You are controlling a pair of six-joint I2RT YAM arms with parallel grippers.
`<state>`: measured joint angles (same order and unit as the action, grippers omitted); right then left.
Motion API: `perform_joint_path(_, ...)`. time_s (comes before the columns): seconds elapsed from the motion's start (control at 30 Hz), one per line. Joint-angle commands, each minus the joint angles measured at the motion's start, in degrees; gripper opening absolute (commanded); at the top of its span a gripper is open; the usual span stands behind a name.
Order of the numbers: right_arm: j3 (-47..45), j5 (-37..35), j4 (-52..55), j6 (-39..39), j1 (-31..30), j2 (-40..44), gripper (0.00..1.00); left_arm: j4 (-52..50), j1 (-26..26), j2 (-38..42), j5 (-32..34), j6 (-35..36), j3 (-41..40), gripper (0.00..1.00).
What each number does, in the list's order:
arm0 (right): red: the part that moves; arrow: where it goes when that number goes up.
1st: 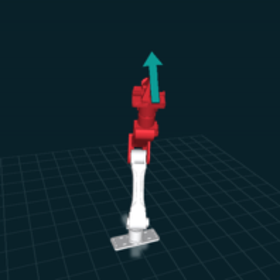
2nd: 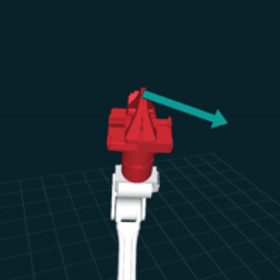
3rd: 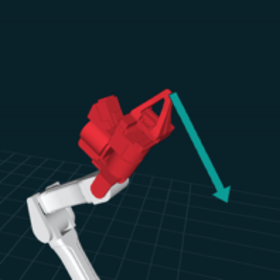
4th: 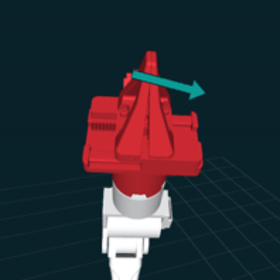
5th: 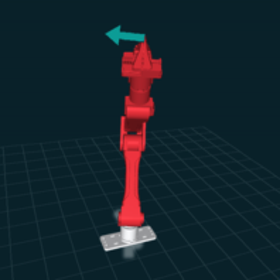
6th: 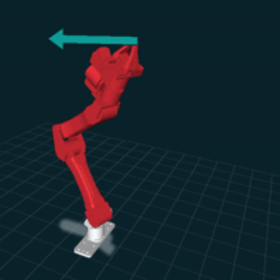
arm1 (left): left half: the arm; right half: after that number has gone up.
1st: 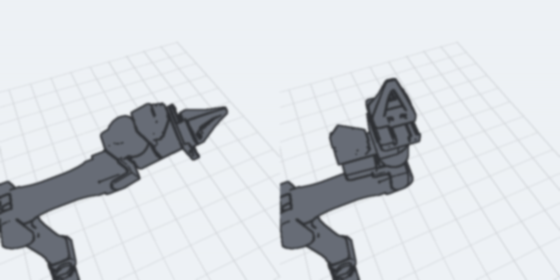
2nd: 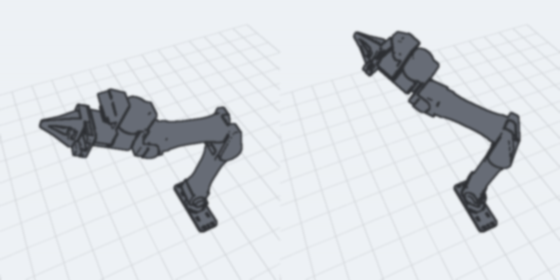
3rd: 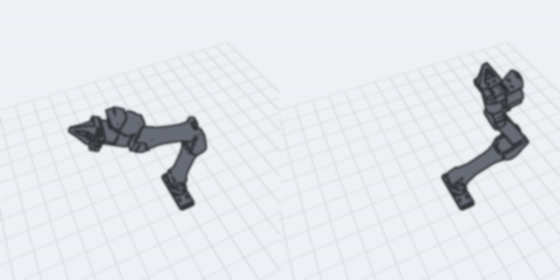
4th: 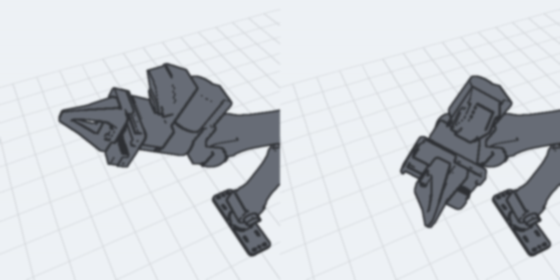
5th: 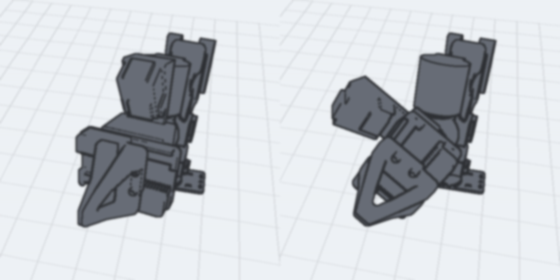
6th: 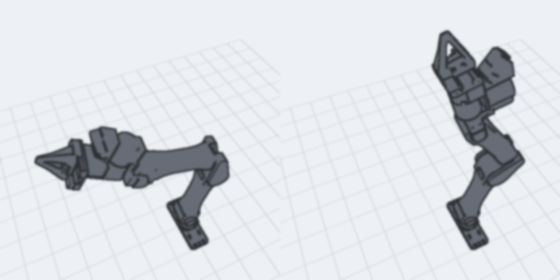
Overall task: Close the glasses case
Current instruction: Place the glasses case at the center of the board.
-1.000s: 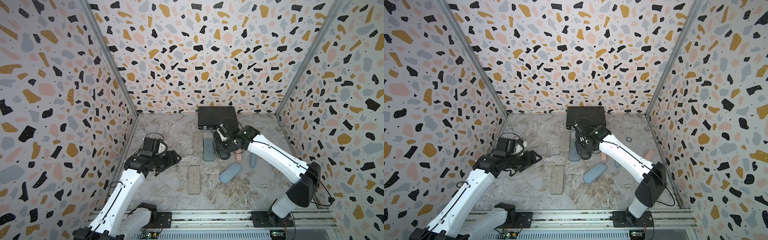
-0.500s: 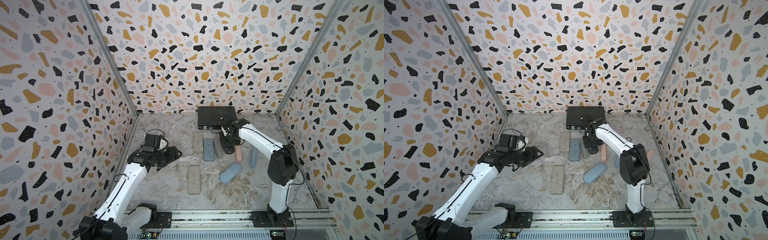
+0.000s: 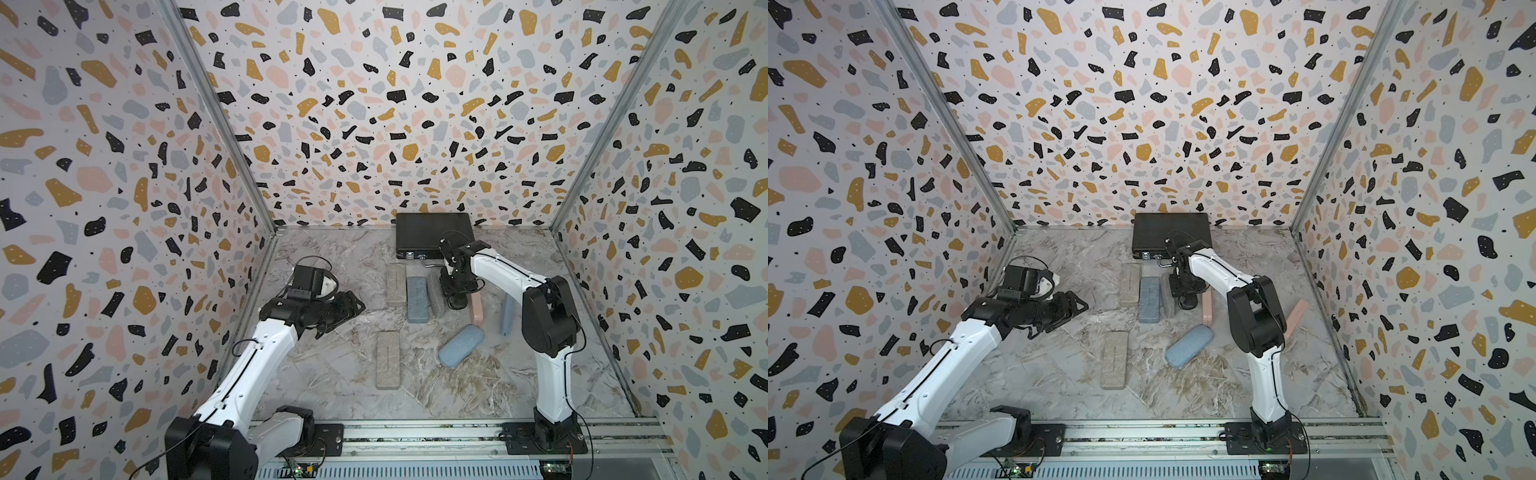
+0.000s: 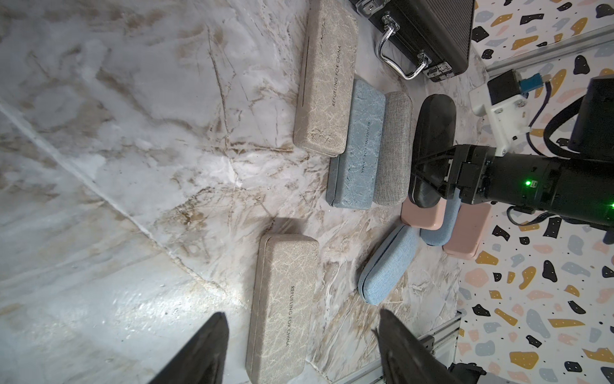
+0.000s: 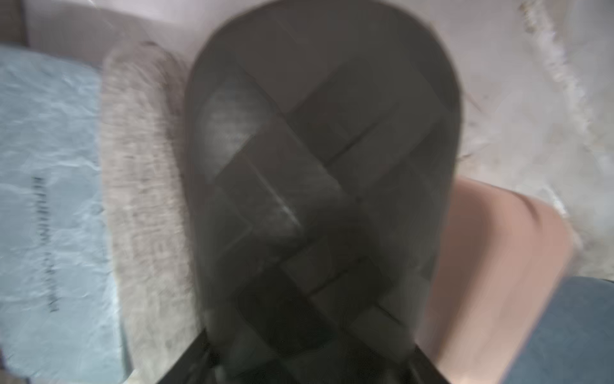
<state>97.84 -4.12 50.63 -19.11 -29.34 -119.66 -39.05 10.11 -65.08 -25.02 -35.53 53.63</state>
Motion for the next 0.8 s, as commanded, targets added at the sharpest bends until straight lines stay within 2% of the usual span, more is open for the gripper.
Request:
perform_joint_path(0.0, -0.37, 1.25, -0.93, -1.15, 0.2, 0.25, 0.38, 1.83, -0.36, -0.79, -0.52, 0.99, 1.39, 0.72)
perform_joint_path(0.1, -1.31, 2.17, -1.72, -2.1, 0.23, -0.23, 0.39, 1.61, -0.45, -1.28, -1.08, 1.22, 1.52, 0.71)
perform_joint_path(0.2, -1.99, 2.19, -1.85, -2.89, 0.21, 0.33, 0.49, 1.7, -0.46, -1.02, -1.09, 1.34, 1.31, 0.71)
perform_joint_path(0.33, -2.74, 2.19, -1.47, -2.96, 0.19, 2.54, 0.57, 1.7, -0.46, -0.84, -1.39, 1.27, 1.05, 0.71)
perform_joint_path(0.77, -4.15, 1.52, 1.79, -2.44, 0.18, 7.65, 0.65, 2.32, -0.53, 1.78, -1.99, 0.5, -0.67, 0.71)
